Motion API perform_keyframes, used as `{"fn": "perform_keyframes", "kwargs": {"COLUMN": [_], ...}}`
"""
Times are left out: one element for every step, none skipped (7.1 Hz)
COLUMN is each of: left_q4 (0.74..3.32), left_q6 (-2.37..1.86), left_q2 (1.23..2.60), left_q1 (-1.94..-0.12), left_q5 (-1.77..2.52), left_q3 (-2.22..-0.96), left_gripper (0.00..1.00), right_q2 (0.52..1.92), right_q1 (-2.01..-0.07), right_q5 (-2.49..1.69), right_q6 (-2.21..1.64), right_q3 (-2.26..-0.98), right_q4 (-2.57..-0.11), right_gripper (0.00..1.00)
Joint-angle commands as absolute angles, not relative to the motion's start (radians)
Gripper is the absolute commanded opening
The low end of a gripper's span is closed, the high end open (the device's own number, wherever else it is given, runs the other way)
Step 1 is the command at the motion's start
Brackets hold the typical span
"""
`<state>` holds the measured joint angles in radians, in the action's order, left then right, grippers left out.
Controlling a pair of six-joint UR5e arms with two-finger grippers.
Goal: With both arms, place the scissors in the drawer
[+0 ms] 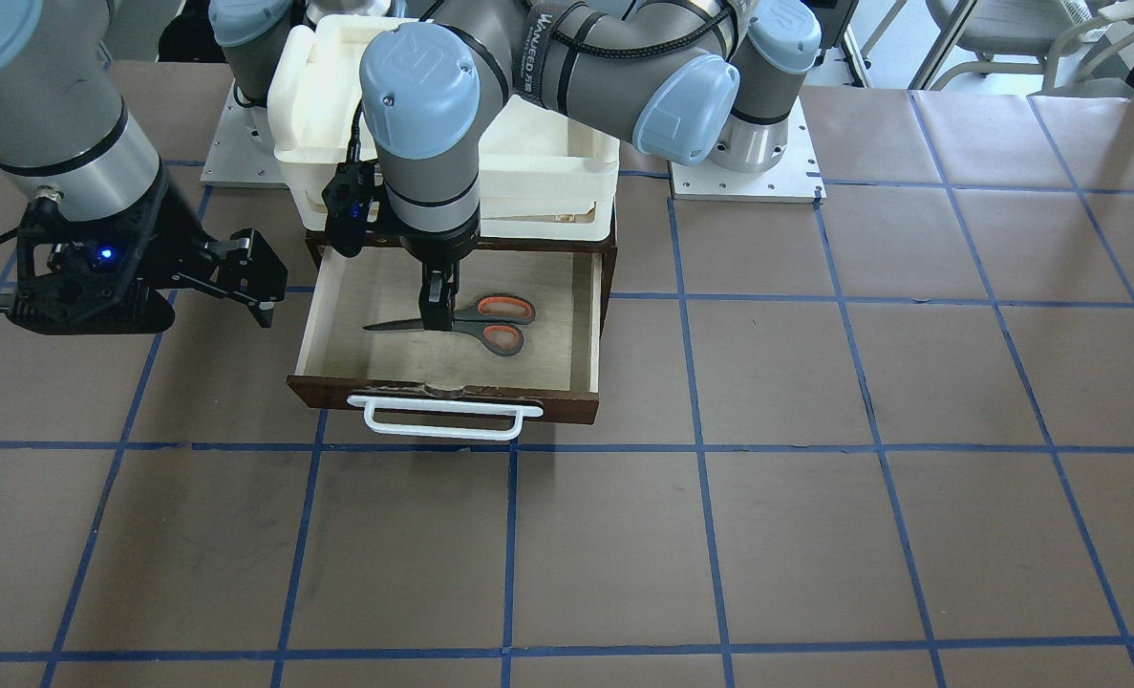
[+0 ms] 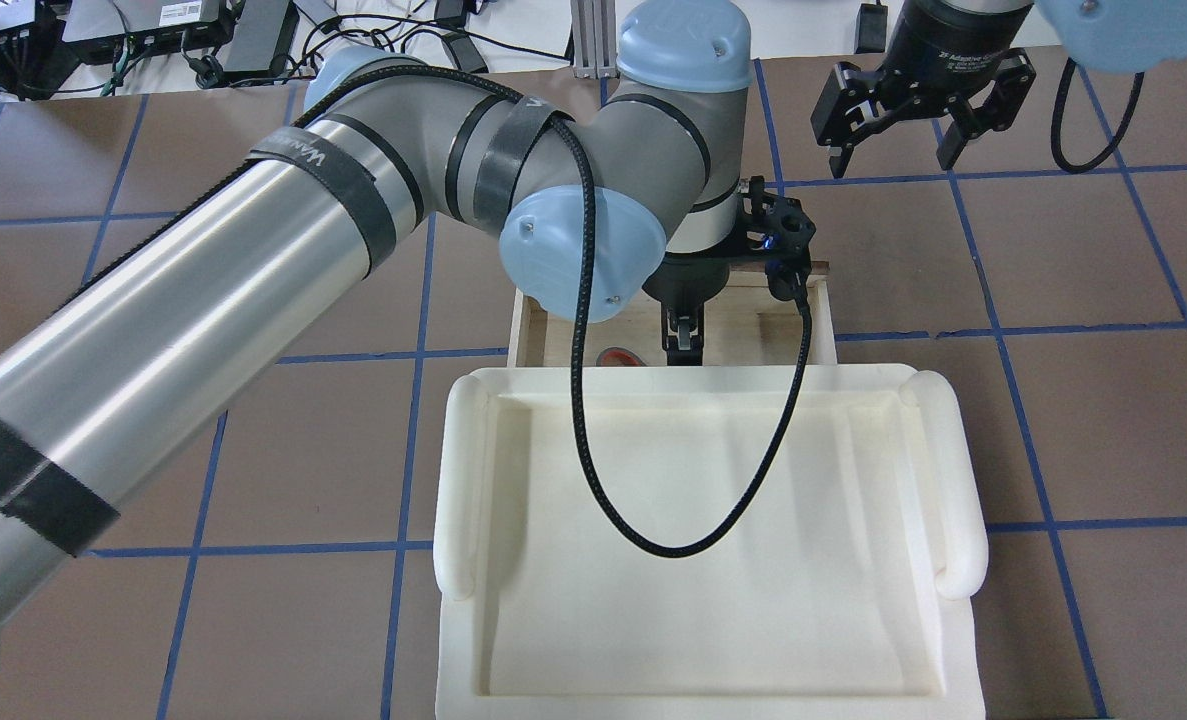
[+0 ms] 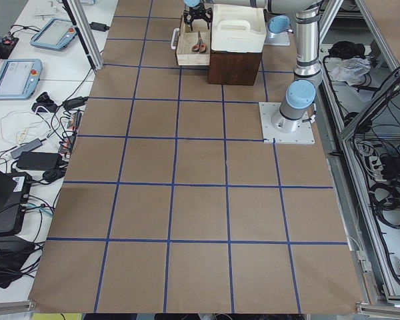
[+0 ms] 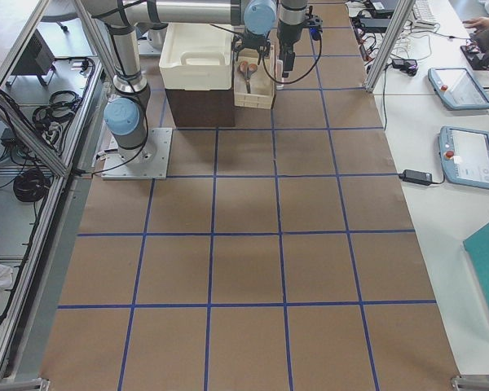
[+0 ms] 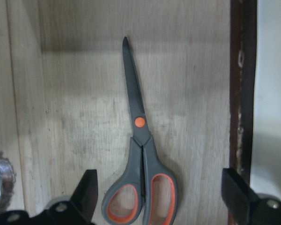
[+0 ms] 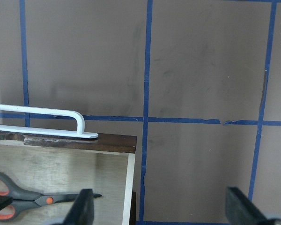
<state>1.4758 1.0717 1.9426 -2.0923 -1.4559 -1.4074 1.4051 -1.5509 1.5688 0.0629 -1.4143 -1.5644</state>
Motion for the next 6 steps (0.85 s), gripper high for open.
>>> {"fn": "perform_keyframes", "kwargs": {"left_q4": [1.468,1.462,1.453,1.436,1.436,1.436], "left_q6": [0.906,0.768,0.658,0.515,0.382,0.216], "left_q2": [1.895,1.879,1.847,1.8,1.749,1.703], "left_q1": [-2.051,-2.013,-1.979,-1.967,-1.957,-1.954], "left_q5": [-1.465,-1.465,-1.463,-1.466,-1.564,-1.695], "left_q3": [-1.405,-1.405,-1.404,-1.399,-1.399,-1.411], "left_gripper": [0.93,1.0,1.0,1.0,1.0,1.0], "right_q2": [1.407,1.414,1.433,1.433,1.43,1.427], "right_q1": [-1.552,-1.557,-1.563,-1.563,-1.562,-1.559], "right_q5": [1.572,1.571,1.556,1.565,1.571,1.569], "right_q6": [0.063,0.054,0.049,0.049,0.051,0.051], "right_q3": [-1.413,-1.413,-1.423,-1.424,-1.424,-1.425], "right_q4": [-1.562,-1.563,-1.565,-1.566,-1.565,-1.563], "right_gripper": [1.0,1.0,1.0,1.0,1.0,1.0]}}
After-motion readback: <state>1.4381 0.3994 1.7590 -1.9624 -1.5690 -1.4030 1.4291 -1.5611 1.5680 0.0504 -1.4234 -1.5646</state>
